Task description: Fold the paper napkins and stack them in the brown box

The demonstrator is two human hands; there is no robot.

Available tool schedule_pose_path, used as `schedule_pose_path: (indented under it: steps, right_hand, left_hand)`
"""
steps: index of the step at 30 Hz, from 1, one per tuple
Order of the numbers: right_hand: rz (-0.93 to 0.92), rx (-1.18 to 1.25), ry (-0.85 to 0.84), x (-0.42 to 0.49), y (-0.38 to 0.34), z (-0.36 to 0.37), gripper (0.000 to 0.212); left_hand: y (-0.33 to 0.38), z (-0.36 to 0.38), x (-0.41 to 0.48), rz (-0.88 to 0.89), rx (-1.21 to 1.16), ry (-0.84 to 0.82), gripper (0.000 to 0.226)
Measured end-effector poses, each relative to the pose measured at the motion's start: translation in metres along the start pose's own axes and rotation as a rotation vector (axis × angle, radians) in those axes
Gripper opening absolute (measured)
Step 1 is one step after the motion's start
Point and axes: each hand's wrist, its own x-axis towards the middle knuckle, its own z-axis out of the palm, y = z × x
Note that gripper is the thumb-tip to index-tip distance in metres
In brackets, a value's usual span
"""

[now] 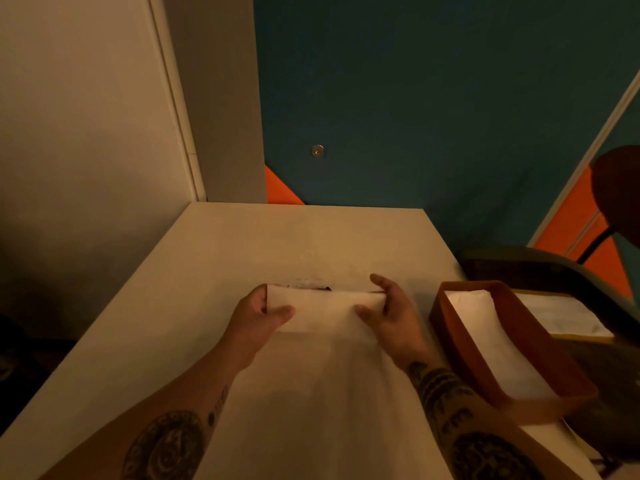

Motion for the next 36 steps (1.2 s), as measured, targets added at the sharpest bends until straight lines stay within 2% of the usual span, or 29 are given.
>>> schedule_pose_path:
  steps: [2, 4, 7, 10, 13, 15, 17, 19, 20, 23, 25, 27, 30, 33, 36]
  right_hand:
    - [0.041, -0.11, -0.03, -0.004, 0.01, 0.002, 0.063]
    - [0.04, -0.151, -0.036, -0.007, 0.015, 0.005, 0.058]
    - [0.006, -0.187, -0.016, -0.006, 0.015, 0.005, 0.048]
    - [-0.021, -0.178, -0.02, -0.002, 0.001, -0.002, 0.048]
    - [-0.095, -0.2, 0.044, 0.005, -0.02, -0.011, 0.051]
    - [-0.184, -0.379, 0.069, 0.01, -0.037, -0.016, 0.057]
    - [-0.239, -0.635, -0.027, 0.011, -0.052, -0.019, 0.057]
    - [-0.253, -0.758, -0.136, 0.013, -0.061, -0.017, 0.036]
    - [-0.243, -0.725, -0.139, 0.013, -0.063, -0.017, 0.026]
    - [-0.131, -0.44, -0.083, 0.008, -0.066, -0.027, 0.018]
    - [-0.068, -0.342, -0.093, 0.003, -0.066, -0.036, 0.011]
    - [-0.028, -0.31, -0.087, -0.002, -0.064, -0.05, 0.007]
    - [0.039, -0.262, -0.04, -0.011, -0.07, -0.081, 0.02]
    - [0.123, -0.203, -0.011, -0.024, -0.075, -0.119, 0.032]
    - [0.193, -0.226, 0.104, -0.038, -0.068, -0.159, 0.032]
  left_hand:
    - [-0.008, -0.002, -0.005, -0.027, 0.007, -0.012, 0.034]
    - [-0.013, -0.001, -0.007, -0.018, 0.048, -0.008, 0.031]
    - [-0.007, 0.005, -0.007, 0.034, 0.148, 0.043, 0.024]
    - [0.013, 0.01, -0.002, 0.111, 0.243, 0.089, 0.023]
    - [0.043, 0.014, 0.008, 0.213, 0.401, 0.006, 0.023]
    - [0.065, 0.021, 0.013, 0.281, 0.529, -0.072, 0.021]
    - [0.087, 0.032, 0.014, 0.343, 0.635, -0.149, 0.021]
    - [0.104, 0.045, 0.014, 0.401, 0.646, -0.195, 0.025]
    - [0.11, 0.05, 0.014, 0.417, 0.596, -0.197, 0.029]
    - [0.122, 0.067, 0.012, 0.383, 0.34, -0.129, 0.043]
    - [0.123, 0.079, 0.01, 0.366, 0.308, -0.08, 0.048]
    - [0.122, 0.094, 0.007, 0.369, 0.339, -0.053, 0.037]
    - [0.132, 0.124, 0.003, 0.387, 0.328, -0.025, 0.019]
    - [0.148, 0.162, 0.003, 0.385, 0.274, -0.022, 0.017]
    - [0.154, 0.21, -0.001, 0.379, 0.318, -0.088, 0.018]
